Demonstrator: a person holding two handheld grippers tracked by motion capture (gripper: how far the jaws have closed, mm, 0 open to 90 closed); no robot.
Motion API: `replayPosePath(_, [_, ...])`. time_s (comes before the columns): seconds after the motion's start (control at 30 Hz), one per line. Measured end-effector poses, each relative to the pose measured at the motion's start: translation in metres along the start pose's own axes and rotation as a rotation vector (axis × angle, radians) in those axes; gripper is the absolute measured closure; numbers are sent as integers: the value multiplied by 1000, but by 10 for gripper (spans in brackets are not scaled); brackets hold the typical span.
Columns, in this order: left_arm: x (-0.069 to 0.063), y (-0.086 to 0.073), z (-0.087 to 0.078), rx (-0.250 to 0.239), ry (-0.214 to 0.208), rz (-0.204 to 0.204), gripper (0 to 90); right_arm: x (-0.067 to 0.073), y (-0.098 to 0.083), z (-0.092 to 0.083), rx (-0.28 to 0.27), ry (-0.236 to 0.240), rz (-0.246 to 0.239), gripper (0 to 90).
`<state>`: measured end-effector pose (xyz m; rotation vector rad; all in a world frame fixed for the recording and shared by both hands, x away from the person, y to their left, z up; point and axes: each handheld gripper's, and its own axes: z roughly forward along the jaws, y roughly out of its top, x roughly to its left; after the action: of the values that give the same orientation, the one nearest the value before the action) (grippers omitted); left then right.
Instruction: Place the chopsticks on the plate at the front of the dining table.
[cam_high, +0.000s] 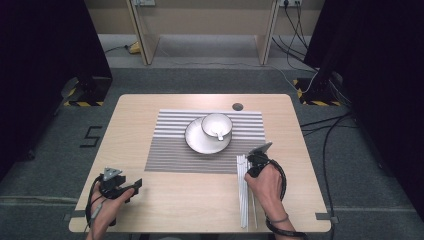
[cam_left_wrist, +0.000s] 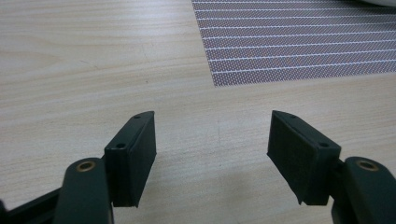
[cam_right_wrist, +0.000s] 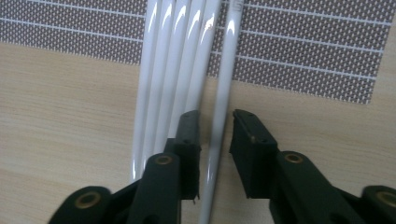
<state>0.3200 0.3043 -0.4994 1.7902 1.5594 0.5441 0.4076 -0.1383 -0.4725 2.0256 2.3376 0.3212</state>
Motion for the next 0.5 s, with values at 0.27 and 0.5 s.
replayPosePath(0.27, [1, 0, 0, 0, -1, 0, 324, 9, 0, 1, 0, -74, 3, 741])
replayPosePath(0.5, [0, 0, 1, 1, -9, 0, 324, 9, 4, 2, 27, -103, 7, 821])
